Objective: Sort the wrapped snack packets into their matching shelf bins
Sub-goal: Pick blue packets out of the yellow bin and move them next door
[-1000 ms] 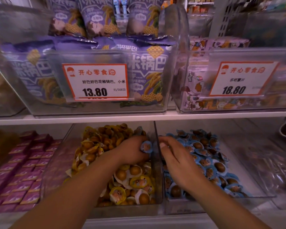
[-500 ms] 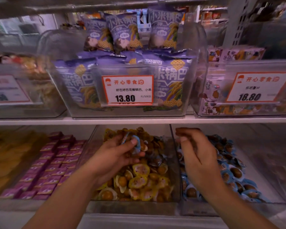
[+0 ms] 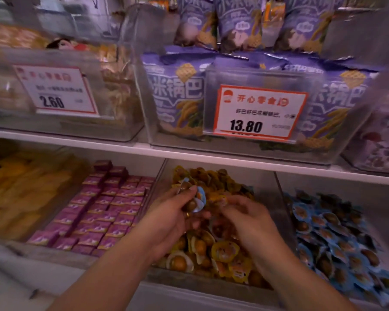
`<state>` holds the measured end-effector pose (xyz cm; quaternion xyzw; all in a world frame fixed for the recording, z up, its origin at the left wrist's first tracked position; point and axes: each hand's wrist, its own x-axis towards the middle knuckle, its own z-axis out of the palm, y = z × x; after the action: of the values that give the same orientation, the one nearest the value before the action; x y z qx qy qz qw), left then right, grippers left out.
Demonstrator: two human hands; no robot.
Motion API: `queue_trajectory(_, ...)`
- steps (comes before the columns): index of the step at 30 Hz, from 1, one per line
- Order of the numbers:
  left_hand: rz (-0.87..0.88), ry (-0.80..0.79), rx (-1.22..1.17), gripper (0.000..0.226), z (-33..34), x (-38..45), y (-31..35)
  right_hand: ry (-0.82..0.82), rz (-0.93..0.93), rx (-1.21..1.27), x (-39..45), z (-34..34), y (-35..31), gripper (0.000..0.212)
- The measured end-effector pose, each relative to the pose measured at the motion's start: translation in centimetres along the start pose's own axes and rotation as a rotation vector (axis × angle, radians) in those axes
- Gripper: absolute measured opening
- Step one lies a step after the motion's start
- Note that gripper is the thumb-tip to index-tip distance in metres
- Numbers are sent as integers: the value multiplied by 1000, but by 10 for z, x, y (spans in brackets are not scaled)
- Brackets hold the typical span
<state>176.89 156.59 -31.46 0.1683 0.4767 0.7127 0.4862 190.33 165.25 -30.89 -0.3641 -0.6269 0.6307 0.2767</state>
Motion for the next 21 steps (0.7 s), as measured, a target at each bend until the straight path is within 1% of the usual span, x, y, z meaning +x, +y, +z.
queue_trajectory(2,28,18,-2,22,-4,-1,2,139,-162,-246,8,-10,2,12)
queue_trajectory(3,34,17,-1,19,-5,-2,3,195,-240,-314,10,-14,2,12)
queue_trajectory(5,55,33,12,17,-5,-3,4,251,-380,-424,14,-21,2,13)
queue_trajectory(6,71,53,16,17,-5,-3,4,235,-436,-513,14,-22,2,16)
queue_trajectory(7,86,72,16,18,-5,-2,4,179,-463,-623,13,-23,3,19)
queue_trajectory(9,102,95,20,18,-6,-2,5,-24,-434,-844,9,-22,12,25)
queue_trajectory(11,88,73,26,14,-6,-2,3,-212,-416,-1107,4,-19,22,29)
queue_trajectory(12,79,53,28,13,-6,-3,3,-263,-413,-1195,3,-19,26,33)
queue_trajectory(13,72,40,28,17,-6,-4,3,-277,-408,-1211,2,-19,27,36)
queue_trajectory(14,66,32,23,24,-6,-4,3,-260,-409,-1174,4,-20,27,37)
queue_trajectory(16,53,25,-5,41,-3,-5,5,-173,-442,-1078,4,-21,26,38)
queue_trajectory(17,44,23,-18,45,-2,-5,5,-123,-473,-1061,4,-20,25,38)
queue_trajectory(18,39,25,-27,44,0,-4,4,-65,-515,-1053,2,-20,23,38)
queue_trajectory(19,39,30,-31,38,3,-4,2,-3,-555,-1033,1,-20,22,37)
queue_trajectory(21,56,47,-42,24,11,-5,-3,101,-602,-906,-2,-22,18,36)
